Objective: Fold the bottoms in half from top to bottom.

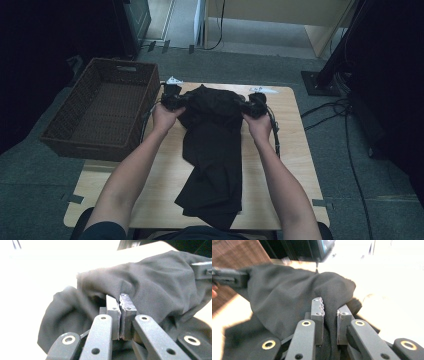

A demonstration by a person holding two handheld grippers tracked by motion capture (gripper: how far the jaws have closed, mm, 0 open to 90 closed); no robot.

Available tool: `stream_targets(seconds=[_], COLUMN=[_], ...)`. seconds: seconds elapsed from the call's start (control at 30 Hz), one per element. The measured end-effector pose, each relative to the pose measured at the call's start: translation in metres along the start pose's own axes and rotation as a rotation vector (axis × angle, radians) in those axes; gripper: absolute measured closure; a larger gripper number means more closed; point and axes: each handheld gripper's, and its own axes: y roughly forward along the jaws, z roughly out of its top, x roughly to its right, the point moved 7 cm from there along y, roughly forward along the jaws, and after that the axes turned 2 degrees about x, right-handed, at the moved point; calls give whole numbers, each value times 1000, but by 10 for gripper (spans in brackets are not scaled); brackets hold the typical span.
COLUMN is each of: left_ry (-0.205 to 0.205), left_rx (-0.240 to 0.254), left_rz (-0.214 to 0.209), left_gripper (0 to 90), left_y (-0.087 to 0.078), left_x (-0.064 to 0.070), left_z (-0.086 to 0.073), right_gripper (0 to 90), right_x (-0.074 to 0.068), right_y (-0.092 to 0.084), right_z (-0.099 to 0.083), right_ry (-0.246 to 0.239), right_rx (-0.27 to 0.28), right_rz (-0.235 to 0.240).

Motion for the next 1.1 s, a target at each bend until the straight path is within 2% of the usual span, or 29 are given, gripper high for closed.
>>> stream_targets(seconds=[0.03,0.07,0.1,0.13,0.17,0.2,0.23,0.27,0.3,0.33,0.37,0.43,0.47,0.5,0.53,0.57,0.6,0.63,0.7,0.73,0.77,0.93,0.97,1.0,1.07,1.1], left_ry=[18,49,49,80,80,102,102,108,118,118,108,98,98,93,99,99,96,91,91,91,98,87,82,82,70,70], left_rx=[21,46,46,58,58,58,58,47,24,24,-23,-67,-67,-119,-148,-148,-202,-236,-285,-285,-319,-306,-302,-302,-293,-293], left_rz=[-4,-25,-25,-46,-46,-72,-72,-88,-119,-119,-148,-168,-168,-170,-172,-172,-181,-185,-190,-190,-184,-167,-154,-154,-127,-127], left_gripper=[876,875,874,874,873,872,871,871,870,870,869,869,868,868,868,867,867,866,865,865,864,864,863,863,862,861], left_y=[-8,-25,-25,-42,-42,-58,-58,-65,-76,-76,-82,-83,-83,-79,-76,-76,-69,-65,-57,-57,-50,-39,-33,-33,-22,-22], left_x=[5,18,18,32,32,48,48,55,68,68,77,84,84,87,87,87,89,89,89,89,87,80,73,73,61,61], left_z=[7,14,14,11,11,0,0,-8,-28,-28,-51,-73,-73,-94,-104,-104,-122,-130,-142,-142,-149,-146,-142,-142,-134,-134], right_gripper=[809,809,809,809,809,808,808,807,807,807,807,807,807,806,806,807,806,806,805,805,806,806,806,806,803,803], right_x=[-4,-14,-14,-25,-25,-35,-40,-45,-49,-53,-56,-59,-59,-61,-61,-61,-60,-59,-56,-56,-54,-47,-44,-44,-37,-37], right_y=[-8,-26,-26,-46,-46,-65,-75,-84,-93,-100,-105,-110,-110,-111,-110,-108,-106,-104,-98,-98,-92,-77,-73,-73,-60,-60], right_z=[11,25,25,28,28,22,16,8,-1,-12,-24,-50,-50,-74,-84,-95,-104,-113,-128,-128,-138,-135,-133,-133,-127,-127], right_ry=[-18,-56,-56,-94,-94,-115,-128,-134,-145,-157,-156,-167,-167,-174,-170,-167,-175,-175,-181,-181,-182,-171,-165,-165,-144,-144], right_rx=[20,42,42,44,44,45,40,27,17,2,-16,-61,-61,-96,-110,-128,-154,-177,-221,-221,-260,-265,-261,-261,-255,-255], right_rz=[3,19,19,30,30,48,61,72,84,93,104,110,110,113,111,112,104,102,95,95,89,79,73,73,62,62])
